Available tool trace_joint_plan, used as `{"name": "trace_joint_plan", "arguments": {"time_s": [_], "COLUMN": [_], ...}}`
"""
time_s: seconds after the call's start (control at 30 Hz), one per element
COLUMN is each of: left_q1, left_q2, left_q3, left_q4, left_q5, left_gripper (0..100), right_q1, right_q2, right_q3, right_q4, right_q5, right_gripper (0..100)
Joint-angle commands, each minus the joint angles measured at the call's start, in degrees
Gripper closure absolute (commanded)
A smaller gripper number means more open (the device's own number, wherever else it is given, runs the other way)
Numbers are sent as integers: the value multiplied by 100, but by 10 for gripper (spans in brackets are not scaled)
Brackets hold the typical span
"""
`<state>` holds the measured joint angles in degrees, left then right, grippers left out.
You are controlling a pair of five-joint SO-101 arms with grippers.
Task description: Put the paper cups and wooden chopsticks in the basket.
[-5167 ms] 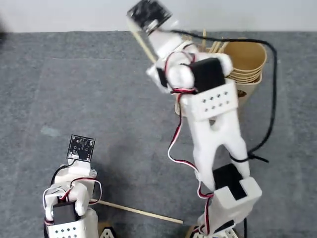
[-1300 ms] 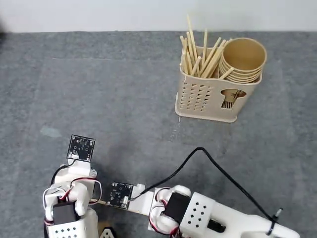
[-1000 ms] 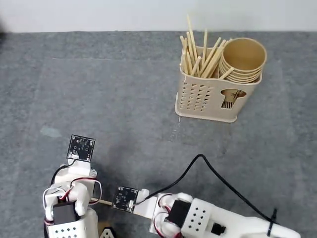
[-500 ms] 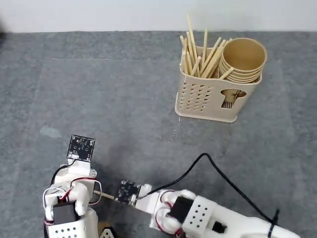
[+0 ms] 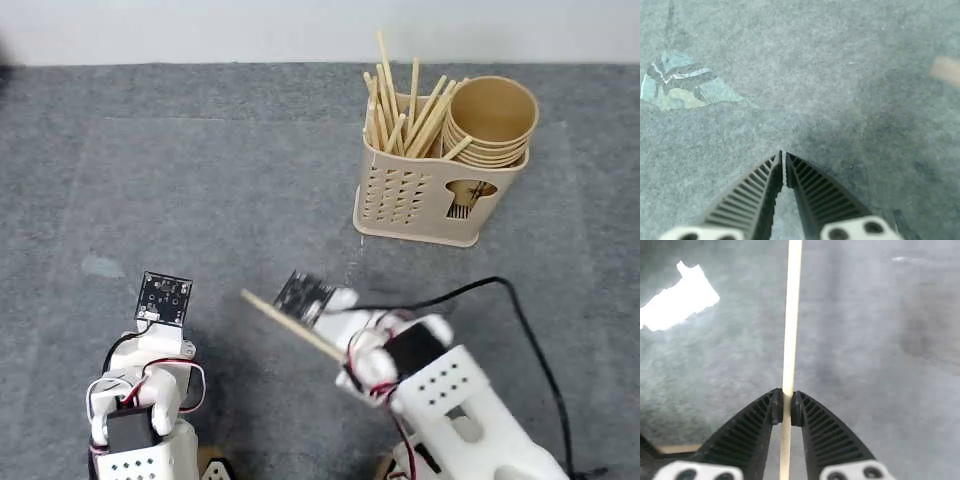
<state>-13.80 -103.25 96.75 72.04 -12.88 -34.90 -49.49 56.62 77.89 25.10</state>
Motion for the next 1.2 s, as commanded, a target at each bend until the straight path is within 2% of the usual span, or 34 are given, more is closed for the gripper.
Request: {"name": "trace_joint_plan", "arguments": {"time_s": [0.0, 0.17, 0.27, 0.4, 0.6, 0.73, 0.93, 1.17], "left_q1": [0, 0, 0, 0, 0, 0, 0, 0], "left_q2": [-88, -88, -88, -88, -88, -88, -88, -88], "left_q3": [-40, -40, -40, -40, -40, -40, -40, -40], "left_q4": [44, 44, 44, 44, 44, 44, 44, 44], "left_q5": [35, 35, 35, 35, 35, 35, 35, 35], "left_gripper": [985, 985, 985, 985, 985, 985, 985, 985], "right_q1": [567, 1015, 1042, 1051, 1059, 1446, 2176, 2800], "right_q2": [-119, -66, -66, -57, 40, 611, 1833, 2791], "right_q3": [-914, -1987, -2444, -2629, -2629, -2646, -2629, -2497], "right_q4": [136, 13, -585, -2053, -4048, -5402, -7354, -7758], "right_q5": [229, 202, -79, -738, -1213, -1512, -1582, -1600], "right_gripper": [991, 991, 991, 991, 991, 991, 991, 991]}}
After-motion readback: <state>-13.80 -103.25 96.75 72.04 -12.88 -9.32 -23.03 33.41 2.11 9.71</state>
